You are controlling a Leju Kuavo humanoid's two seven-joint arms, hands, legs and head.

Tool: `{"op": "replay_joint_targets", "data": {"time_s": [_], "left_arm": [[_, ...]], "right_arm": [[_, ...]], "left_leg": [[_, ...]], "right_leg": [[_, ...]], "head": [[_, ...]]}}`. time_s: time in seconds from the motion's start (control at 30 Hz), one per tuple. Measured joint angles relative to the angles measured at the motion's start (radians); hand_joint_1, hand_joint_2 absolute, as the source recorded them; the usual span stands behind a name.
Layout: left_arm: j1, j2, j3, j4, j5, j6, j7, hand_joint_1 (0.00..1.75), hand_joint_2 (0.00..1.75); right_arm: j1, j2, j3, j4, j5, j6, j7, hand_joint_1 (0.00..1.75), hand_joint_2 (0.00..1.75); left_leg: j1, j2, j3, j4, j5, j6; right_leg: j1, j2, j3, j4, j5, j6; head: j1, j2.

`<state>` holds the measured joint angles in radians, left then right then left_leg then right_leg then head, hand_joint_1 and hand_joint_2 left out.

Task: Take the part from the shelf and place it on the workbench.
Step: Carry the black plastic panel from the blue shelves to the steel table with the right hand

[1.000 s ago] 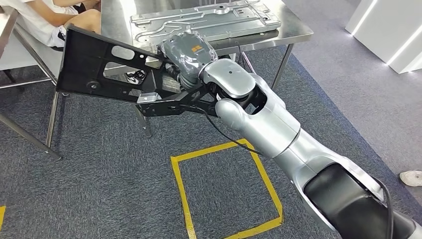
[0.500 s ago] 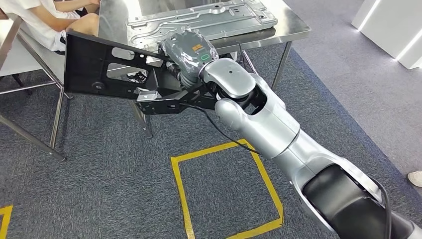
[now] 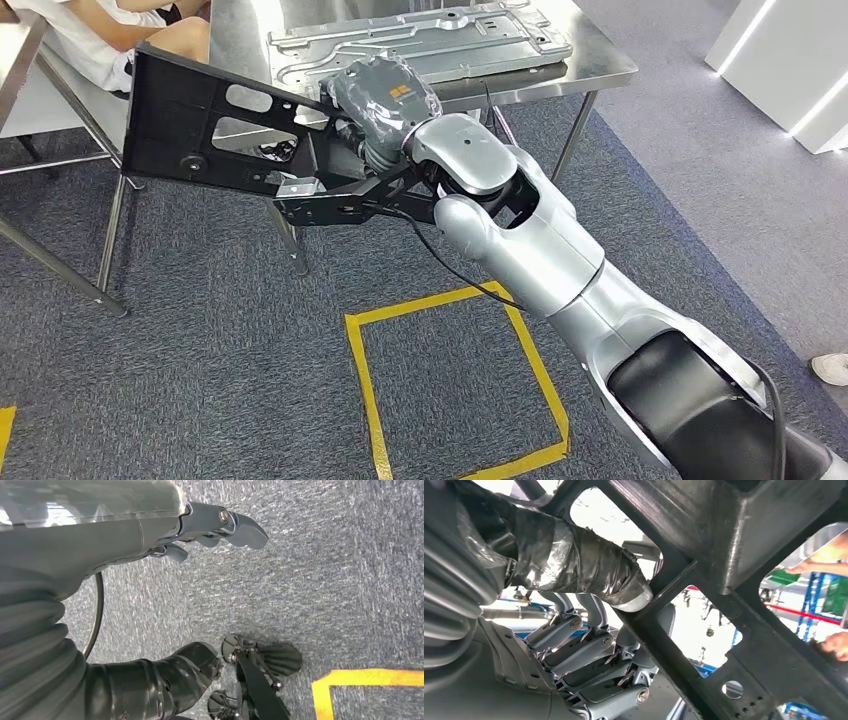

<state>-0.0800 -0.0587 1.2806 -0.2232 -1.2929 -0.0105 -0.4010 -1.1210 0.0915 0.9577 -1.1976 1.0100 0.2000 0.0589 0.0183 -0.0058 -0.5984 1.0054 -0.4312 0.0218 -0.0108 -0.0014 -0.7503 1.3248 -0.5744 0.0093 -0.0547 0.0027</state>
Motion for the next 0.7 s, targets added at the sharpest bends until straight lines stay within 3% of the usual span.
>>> {"op": "replay_joint_targets", "data": {"time_s": [0.03, 0.1, 0.17, 0.27, 0.33, 0.43, 0.5, 0.53, 0.63, 0.7], "left_arm": [[0.000, 0.000, 0.000, 0.000, 0.000, 0.000, 0.000, 0.00, 1.75], [0.000, 0.000, 0.000, 0.000, -0.001, 0.000, 0.000, 0.00, 1.75], [-0.001, -0.001, 0.000, 0.000, -0.002, 0.000, 0.000, 0.00, 1.75], [-0.002, 0.000, 0.000, 0.000, -0.003, 0.000, 0.004, 0.00, 1.75], [-0.002, 0.000, 0.000, 0.000, -0.004, 0.001, 0.007, 0.00, 1.75], [-0.002, 0.000, 0.000, 0.000, -0.006, 0.003, 0.009, 0.00, 1.75], [-0.001, 0.000, 0.000, 0.000, -0.006, 0.005, 0.009, 0.00, 1.75], [0.000, 0.000, 0.000, 0.000, -0.006, 0.005, 0.009, 0.00, 1.75], [-0.001, 0.000, 0.000, 0.000, -0.006, 0.005, 0.009, 0.00, 1.75], [-0.002, 0.000, 0.000, 0.000, -0.006, 0.006, 0.008, 0.00, 1.75]], "right_arm": [[0.001, 0.000, 0.000, 0.000, 0.002, 0.000, 0.000, 1.75, 1.75], [-0.002, 0.000, -0.001, 0.000, 0.006, 0.000, 0.000, 1.75, 1.75], [-0.006, 0.001, -0.003, -0.001, 0.007, 0.000, 0.000, 1.75, 1.75], [-0.007, 0.003, -0.008, -0.001, 0.009, 0.000, 0.001, 1.75, 1.75], [-0.008, 0.006, -0.014, -0.001, 0.011, 0.000, 0.001, 1.75, 1.75], [-0.009, 0.011, -0.020, 0.000, 0.013, 0.000, 0.002, 1.75, 1.75], [-0.005, 0.012, -0.021, 0.003, 0.014, 0.000, 0.002, 1.75, 1.75], [-0.004, 0.012, -0.021, 0.004, 0.014, 0.000, 0.002, 1.75, 1.75], [-0.009, 0.015, -0.027, 0.006, 0.015, 0.000, 0.002, 1.75, 1.75], [-0.014, 0.017, -0.032, 0.007, 0.015, 0.000, 0.002, 1.75, 1.75]], "left_leg": [[0.000, -0.001, 0.000, 0.003, -0.002, -0.001], [-0.001, -0.004, 0.000, 0.010, -0.007, -0.006], [-0.004, -0.007, -0.003, 0.016, -0.012, -0.015], [-0.005, -0.008, -0.005, 0.014, -0.012, -0.030], [-0.004, -0.005, -0.014, 0.036, -0.031, -0.039], [-0.001, 0.000, -0.092, 0.204, -0.113, -0.048], [0.000, 0.000, -0.138, 0.287, -0.129, -0.052], [0.000, 0.000, -0.138, 0.281, -0.113, -0.052], [0.000, 0.002, -0.053, 0.097, -0.019, -0.046], [-0.004, 0.001, -0.016, 0.021, -0.003, -0.037]], "right_leg": [[-0.001, 0.000, 0.010, -0.028, 0.027, -0.001], [-0.002, 0.001, 0.070, -0.162, 0.097, -0.007], [0.002, 0.002, 0.116, -0.259, 0.127, -0.014], [0.005, 0.002, 0.122, -0.278, 0.128, -0.025], [-0.001, 0.001, 0.130, -0.290, 0.133, -0.036], [-0.002, -0.001, 0.136, -0.298, 0.135, -0.047], [0.000, -0.002, 0.136, -0.297, 0.133, -0.048], [0.000, -0.002, 0.137, -0.295, 0.132, -0.048], [0.002, -0.001, 0.136, -0.288, 0.126, -0.041], [0.005, 0.000, 0.133, -0.284, 0.123, -0.031]], "head": [[0.000, 0.000], [0.000, 0.000], [0.000, 0.000], [0.000, 0.000], [-0.001, 0.000], [-0.001, 0.000], [-0.001, 0.000], [-0.001, 0.000], [-0.001, 0.000], [0.000, 0.000]]}}
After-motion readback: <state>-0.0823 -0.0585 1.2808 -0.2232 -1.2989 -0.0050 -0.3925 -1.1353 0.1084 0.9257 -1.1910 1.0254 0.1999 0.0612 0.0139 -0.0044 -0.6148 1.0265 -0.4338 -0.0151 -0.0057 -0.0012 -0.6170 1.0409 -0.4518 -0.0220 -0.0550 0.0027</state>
